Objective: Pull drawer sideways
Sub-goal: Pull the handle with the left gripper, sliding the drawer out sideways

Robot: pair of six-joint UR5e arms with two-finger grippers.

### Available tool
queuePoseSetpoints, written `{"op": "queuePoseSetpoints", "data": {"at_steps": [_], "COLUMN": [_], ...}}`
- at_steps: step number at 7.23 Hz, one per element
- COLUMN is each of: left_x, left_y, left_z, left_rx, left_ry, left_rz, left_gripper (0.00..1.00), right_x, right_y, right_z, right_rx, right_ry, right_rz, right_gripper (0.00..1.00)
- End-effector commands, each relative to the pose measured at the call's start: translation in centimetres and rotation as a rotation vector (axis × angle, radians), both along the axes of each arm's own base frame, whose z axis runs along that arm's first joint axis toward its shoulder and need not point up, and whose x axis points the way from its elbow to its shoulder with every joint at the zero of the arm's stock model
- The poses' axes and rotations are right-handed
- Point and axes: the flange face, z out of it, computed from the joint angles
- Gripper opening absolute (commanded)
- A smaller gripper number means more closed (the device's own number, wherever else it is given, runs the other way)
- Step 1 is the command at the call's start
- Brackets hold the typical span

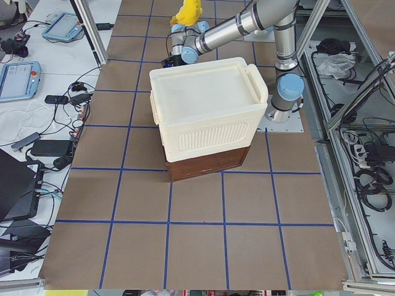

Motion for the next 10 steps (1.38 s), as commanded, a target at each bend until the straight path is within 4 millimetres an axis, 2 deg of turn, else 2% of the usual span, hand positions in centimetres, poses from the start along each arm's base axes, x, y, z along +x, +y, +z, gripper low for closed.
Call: {"op": "queuePoseSetpoints", "data": {"at_steps": [1,3,4,5,7,8,9,10], "left_x": [-0.7,-1.0,-1.0,-0.9,-1.0,-1.0,-1.3,-2.1], "left_y": [0.2,0.3,0.4,0.7,0.7,0.5,0.4,-0.3], "left_z": [0.0,0.1,0.2,0.2,0.3,0.6,1.6,3.9], "left_rx": [-0.001,-0.001,0.001,0.001,-0.007,-0.014,-0.032,-0.073], "left_ry": [0.021,0.031,0.03,0.031,0.031,0.035,0.04,0.124], "left_rz": [-0.001,0.0,-0.002,0.0,0.003,0.004,-0.006,0.005], "left_gripper": [0.25,0.25,0.29,0.51,0.81,0.92,0.94,0.98], "right_x": [0.0,0.0,0.0,0.0,0.0,0.0,0.0,0.0], "right_y": [0.0,0.0,0.0,0.0,0.0,0.0,0.0,0.0], "right_z": [0.0,0.0,0.0,0.0,0.0,0.0,0.0,0.0], "right_rx": [0.0,0.0,0.0,0.0,0.0,0.0,0.0,0.0], "right_ry": [0.0,0.0,0.0,0.0,0.0,0.0,0.0,0.0], "right_rz": [0.0,0.0,0.0,0.0,0.0,0.001,0.0,0.0], "right_gripper": [1.0,1.0,1.0,1.0,1.0,1.0,1.0,1.0]}}
